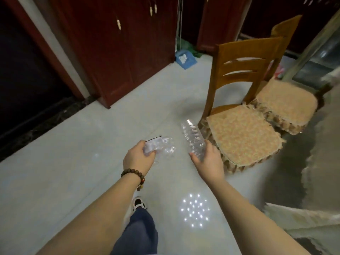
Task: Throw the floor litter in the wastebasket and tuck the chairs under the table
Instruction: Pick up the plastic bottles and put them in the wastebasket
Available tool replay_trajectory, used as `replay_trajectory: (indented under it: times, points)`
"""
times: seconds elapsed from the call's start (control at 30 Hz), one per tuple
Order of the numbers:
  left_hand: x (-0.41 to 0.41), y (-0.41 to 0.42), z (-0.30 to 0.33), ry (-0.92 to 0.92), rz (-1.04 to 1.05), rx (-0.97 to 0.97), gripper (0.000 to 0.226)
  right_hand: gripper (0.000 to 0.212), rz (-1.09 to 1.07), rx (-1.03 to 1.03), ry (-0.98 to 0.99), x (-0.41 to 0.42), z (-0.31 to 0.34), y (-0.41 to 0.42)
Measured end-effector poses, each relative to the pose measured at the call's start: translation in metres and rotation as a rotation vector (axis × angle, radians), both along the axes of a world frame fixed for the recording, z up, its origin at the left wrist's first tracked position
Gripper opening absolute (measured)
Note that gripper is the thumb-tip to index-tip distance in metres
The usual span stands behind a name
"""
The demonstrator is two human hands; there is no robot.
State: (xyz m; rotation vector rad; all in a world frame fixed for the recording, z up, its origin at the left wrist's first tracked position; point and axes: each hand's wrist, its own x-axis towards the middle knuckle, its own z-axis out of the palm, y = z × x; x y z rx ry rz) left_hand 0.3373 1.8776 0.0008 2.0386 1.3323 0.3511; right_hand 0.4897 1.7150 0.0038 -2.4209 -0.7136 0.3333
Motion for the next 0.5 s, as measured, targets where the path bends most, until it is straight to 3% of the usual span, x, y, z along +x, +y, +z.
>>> replay_trajectory:
  times: [0.23,0.5]
  points:
    - [0.016,0.179,0.018,-0.013,0.014,-0.004,0.021,0.070,-0.004,0.024,0.020,0.024,0.009,0.184]
    - [0.091,0.308,0.023,-0.032,-0.046,0.027,0.027,0.072,-0.046,0.018,-0.013,0.092,0.014,0.299]
